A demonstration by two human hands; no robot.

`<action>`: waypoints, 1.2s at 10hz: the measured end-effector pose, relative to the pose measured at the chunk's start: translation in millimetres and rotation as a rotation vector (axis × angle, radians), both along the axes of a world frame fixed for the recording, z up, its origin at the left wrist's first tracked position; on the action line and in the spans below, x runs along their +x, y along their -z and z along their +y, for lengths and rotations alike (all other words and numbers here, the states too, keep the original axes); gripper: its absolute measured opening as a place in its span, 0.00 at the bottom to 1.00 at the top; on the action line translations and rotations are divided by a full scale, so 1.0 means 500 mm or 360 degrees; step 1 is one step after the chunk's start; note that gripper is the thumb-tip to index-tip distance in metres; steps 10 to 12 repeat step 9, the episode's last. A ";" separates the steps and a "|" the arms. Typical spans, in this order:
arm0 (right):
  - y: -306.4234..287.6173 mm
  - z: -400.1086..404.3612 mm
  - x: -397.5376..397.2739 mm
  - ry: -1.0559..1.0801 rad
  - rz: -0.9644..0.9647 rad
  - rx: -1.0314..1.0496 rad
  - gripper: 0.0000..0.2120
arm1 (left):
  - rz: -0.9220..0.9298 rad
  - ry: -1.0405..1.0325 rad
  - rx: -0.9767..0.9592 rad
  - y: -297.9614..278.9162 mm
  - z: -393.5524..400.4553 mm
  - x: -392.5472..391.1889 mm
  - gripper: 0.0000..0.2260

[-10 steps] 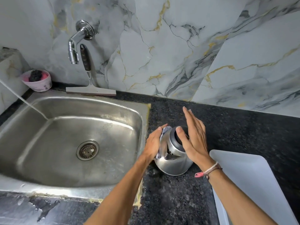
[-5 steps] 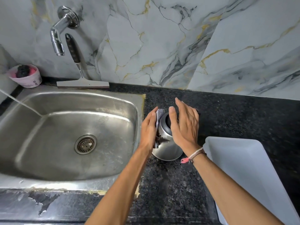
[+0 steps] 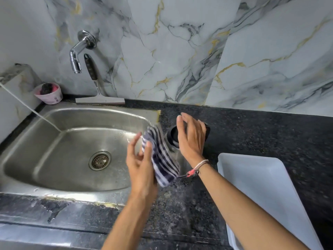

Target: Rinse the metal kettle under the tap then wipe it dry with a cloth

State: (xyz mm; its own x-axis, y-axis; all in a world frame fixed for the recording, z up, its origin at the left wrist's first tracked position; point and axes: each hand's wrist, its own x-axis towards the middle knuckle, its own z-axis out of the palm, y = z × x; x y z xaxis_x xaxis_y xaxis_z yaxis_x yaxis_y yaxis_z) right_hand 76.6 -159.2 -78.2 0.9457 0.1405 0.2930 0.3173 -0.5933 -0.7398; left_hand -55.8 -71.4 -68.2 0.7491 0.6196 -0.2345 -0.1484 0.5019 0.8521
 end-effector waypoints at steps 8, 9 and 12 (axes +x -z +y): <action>0.103 -0.735 -0.040 -0.0394 0.1782 -0.0588 0.14 | 0.0994 0.1995 0.2116 0.139 -0.512 0.109 0.15; 0.103 -0.728 -0.036 -0.0534 0.1512 -0.1037 0.15 | 0.1030 0.1983 0.2226 0.139 -0.532 0.097 0.14; 0.103 -0.728 -0.036 -0.0534 0.1512 -0.1037 0.15 | 0.1030 0.1983 0.2226 0.139 -0.532 0.097 0.14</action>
